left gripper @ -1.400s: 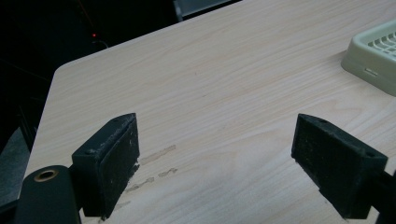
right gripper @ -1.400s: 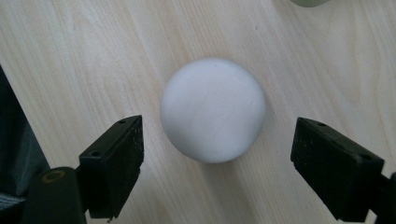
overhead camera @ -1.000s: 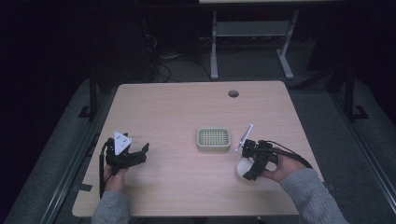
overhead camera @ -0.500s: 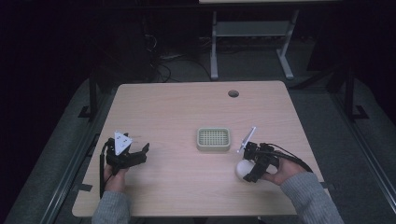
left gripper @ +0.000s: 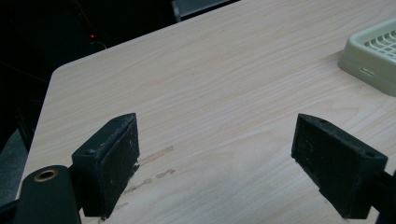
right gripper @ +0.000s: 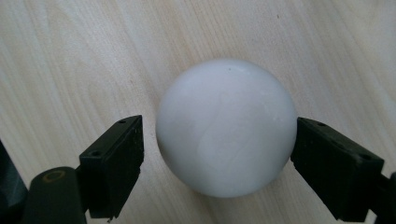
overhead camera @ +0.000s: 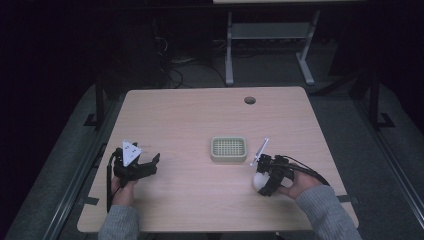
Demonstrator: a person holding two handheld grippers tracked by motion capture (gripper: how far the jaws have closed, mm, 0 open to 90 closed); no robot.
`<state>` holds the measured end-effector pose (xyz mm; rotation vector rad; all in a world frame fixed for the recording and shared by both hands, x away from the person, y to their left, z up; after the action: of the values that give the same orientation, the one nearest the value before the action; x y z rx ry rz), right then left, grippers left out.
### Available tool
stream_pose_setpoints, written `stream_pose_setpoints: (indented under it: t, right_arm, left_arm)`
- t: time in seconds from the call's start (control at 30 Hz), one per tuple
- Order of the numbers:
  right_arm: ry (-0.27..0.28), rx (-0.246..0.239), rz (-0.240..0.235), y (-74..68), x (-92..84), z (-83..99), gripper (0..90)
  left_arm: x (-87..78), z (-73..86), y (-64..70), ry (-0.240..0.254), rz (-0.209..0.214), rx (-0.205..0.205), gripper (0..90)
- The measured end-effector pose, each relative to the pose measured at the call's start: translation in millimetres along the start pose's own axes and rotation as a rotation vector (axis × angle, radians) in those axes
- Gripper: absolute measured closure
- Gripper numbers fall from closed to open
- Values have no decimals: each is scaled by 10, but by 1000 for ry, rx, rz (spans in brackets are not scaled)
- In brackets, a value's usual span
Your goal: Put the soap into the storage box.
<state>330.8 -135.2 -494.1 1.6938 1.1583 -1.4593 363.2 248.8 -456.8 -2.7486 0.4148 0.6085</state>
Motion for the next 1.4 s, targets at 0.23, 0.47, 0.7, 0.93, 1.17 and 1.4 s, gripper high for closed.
stream_pose_setpoints:
  t: [0.23,0.47,0.7,0.93,1.17,1.4]
  right_arm:
    - [-14,-6,6,-6,40,-29,171]
    - [-37,-15,24,8,83,-35,201]
    - [-52,-24,43,5,112,-46,217]
    - [-51,-24,44,11,111,-49,228]
    - [-51,-29,24,11,104,-45,230]
    - [-34,-52,16,3,79,-54,232]
  left_arm:
    - [2,-4,2,3,2,-2,148]
    - [1,-10,10,5,3,3,148]
    - [1,-10,12,4,4,2,148]
    - [-2,-11,11,2,4,2,149]
    - [-2,-12,14,2,3,4,148]
    - [-6,-14,7,5,2,1,149]
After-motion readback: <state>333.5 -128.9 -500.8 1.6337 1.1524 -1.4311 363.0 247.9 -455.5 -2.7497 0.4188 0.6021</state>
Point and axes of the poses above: each handheld gripper's, and its own axes: x roughly forward along the jaws, z roughly out of its underside, y roughly to its right, the point moved 7 cm from there along x, roughly forward along the jaws, and after that the axes turned 3 degrees about -z, right-handed, at the moved point
